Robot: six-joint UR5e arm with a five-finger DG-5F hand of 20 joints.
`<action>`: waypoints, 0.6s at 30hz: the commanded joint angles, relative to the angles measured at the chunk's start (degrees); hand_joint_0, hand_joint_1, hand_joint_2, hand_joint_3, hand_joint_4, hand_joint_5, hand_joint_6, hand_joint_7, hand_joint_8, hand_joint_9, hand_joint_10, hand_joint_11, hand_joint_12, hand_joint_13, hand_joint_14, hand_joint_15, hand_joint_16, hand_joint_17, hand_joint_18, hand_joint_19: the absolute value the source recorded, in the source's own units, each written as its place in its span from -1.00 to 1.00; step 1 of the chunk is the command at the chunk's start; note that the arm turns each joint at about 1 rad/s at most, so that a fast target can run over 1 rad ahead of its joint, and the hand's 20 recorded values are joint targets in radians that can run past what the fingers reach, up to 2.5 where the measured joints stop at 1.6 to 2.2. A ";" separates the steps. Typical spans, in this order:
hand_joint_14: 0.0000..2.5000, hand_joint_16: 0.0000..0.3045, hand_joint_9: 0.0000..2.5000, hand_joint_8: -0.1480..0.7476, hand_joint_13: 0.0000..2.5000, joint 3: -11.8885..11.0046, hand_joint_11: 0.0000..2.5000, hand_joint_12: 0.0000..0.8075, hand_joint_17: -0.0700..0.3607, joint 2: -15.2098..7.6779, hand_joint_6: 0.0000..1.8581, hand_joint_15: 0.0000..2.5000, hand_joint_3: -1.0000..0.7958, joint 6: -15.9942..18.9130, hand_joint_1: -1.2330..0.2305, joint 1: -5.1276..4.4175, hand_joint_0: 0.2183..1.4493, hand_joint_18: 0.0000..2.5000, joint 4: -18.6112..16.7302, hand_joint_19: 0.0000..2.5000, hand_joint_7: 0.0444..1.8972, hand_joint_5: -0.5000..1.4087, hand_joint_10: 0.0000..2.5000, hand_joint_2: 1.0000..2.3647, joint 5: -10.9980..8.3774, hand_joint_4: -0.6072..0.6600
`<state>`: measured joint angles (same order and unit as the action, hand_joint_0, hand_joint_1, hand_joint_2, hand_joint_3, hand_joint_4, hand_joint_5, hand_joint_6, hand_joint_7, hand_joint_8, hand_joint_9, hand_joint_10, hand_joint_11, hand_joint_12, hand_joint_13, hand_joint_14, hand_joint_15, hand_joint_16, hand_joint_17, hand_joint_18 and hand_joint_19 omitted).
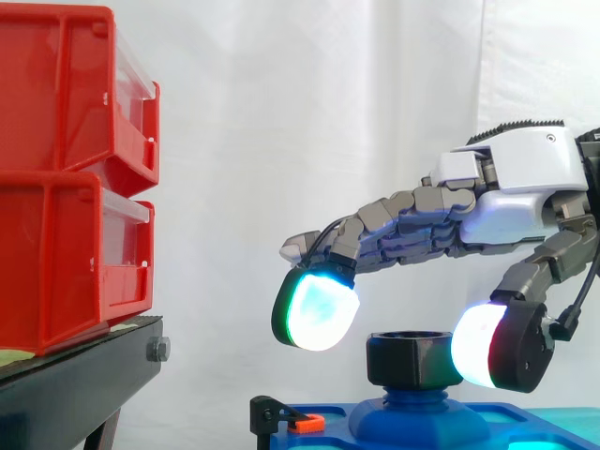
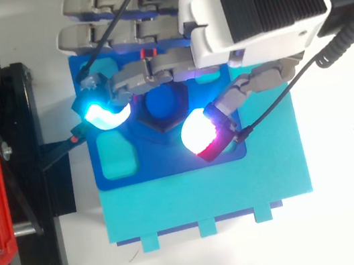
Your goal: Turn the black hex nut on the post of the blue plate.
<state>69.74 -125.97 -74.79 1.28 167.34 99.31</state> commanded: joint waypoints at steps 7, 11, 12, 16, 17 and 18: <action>-1.00 -0.71 -1.00 -0.38 -1.00 0.05 -1.00 -0.24 -0.21 0.03 -0.46 -1.00 -0.44 0.00 -0.39 0.13 -0.48 -1.00 0.00 -0.96 -0.35 -0.79 -1.00 -1.00 0.18 -0.04; -1.00 -0.71 -1.00 -0.38 -1.00 0.05 -1.00 -0.24 -0.21 0.03 -0.46 -1.00 -0.44 0.00 -0.39 0.22 -0.48 -1.00 0.00 -0.96 -0.35 -0.79 -1.00 -1.00 0.36 -0.04; -1.00 -0.71 -1.00 -0.38 -1.00 0.05 -1.00 -0.24 -0.21 0.03 -0.46 -1.00 -0.44 0.00 -0.39 0.22 -0.48 -1.00 0.09 -0.96 -0.34 -0.79 -1.00 -1.00 0.36 -0.04; -1.00 -0.71 -1.00 -0.38 -1.00 0.05 -1.00 -0.24 -0.21 0.03 -0.46 -1.00 -0.44 0.00 -0.39 0.31 -0.48 -1.00 0.18 -0.96 -0.34 -0.79 -1.00 -1.00 0.62 -0.03; -1.00 -0.71 -1.00 -0.38 -1.00 0.05 -1.00 -0.24 -0.21 0.03 -0.46 -1.00 -0.44 0.00 -0.39 0.31 -0.48 -1.00 0.18 -0.96 -0.34 -0.79 -1.00 -1.00 0.62 -0.03; -1.00 -0.71 -1.00 -0.38 -1.00 0.05 -1.00 -0.24 -0.21 -0.06 -0.46 -1.00 -0.44 0.00 -0.39 0.48 -0.48 -1.00 0.18 -0.96 -0.34 -0.79 -1.00 -1.00 0.89 -0.03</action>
<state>69.79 -125.96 -74.79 1.58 167.49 99.87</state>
